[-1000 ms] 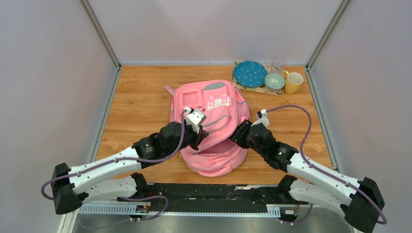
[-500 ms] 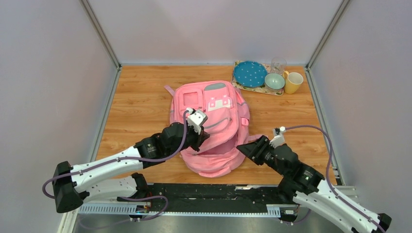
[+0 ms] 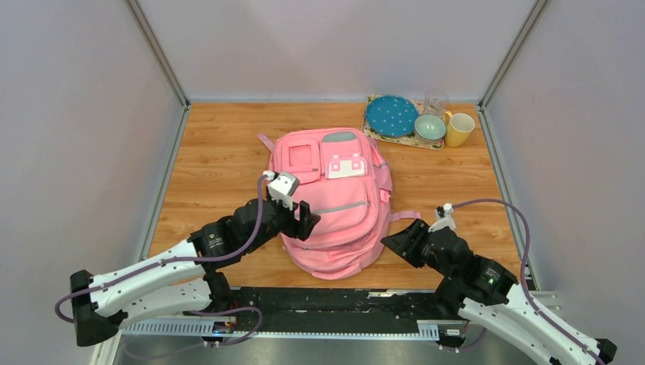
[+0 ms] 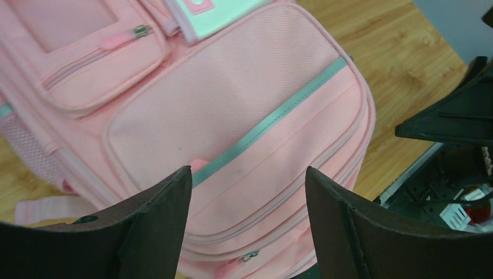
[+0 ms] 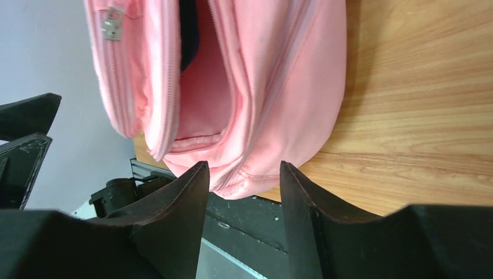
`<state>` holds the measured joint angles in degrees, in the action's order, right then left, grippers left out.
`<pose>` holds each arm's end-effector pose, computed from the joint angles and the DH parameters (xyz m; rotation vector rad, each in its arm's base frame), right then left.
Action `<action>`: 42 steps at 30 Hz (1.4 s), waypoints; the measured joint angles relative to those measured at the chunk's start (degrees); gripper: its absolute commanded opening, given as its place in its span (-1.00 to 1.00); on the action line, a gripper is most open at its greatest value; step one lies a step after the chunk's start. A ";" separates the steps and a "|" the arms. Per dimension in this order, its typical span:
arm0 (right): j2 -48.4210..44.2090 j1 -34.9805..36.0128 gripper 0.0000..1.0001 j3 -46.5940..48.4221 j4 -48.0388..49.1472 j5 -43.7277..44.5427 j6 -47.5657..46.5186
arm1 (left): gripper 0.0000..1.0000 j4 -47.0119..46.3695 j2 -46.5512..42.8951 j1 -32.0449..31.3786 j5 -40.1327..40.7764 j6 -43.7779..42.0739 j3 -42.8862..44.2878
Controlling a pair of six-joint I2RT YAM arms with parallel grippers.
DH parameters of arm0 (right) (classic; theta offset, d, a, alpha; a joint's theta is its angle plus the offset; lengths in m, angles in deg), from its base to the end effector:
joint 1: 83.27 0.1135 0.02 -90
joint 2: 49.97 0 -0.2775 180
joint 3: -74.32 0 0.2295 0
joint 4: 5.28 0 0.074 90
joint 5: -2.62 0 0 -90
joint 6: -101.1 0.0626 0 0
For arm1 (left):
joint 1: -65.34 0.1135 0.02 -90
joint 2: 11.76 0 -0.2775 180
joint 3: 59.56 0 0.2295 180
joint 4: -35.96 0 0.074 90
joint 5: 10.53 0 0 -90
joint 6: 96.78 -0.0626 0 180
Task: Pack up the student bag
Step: Zip the student bag at the center of the board.
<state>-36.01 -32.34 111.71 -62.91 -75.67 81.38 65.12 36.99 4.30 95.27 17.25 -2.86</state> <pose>0.0560 0.0488 0.1957 0.5153 2.2713 0.9557 0.1067 -0.1575 0.3053 0.4515 1.9434 -0.7161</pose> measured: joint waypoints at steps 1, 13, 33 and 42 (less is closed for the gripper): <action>1.40 0.00 0.01 1.40 -0.50 0.04 -0.57 | 0.57 0.74 -1.46 0.00 1.20 0.48 -0.46; 11.69 14.23 -0.09 6.86 4.98 4.94 -1.99 | 0.57 8.94 -12.22 14.91 2.60 9.35 -13.90; 38.03 31.43 -0.01 17.90 14.34 16.37 -0.94 | 0.54 1.53 -21.99 24.85 -14.16 16.98 -23.34; 37.88 31.43 -0.01 17.90 15.82 16.28 -1.03 | 0.54 2.91 -19.41 26.18 -12.28 19.34 -23.52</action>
<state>1.87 -0.91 129.61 -47.09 -59.39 80.36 68.03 17.58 30.49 82.98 36.60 -26.38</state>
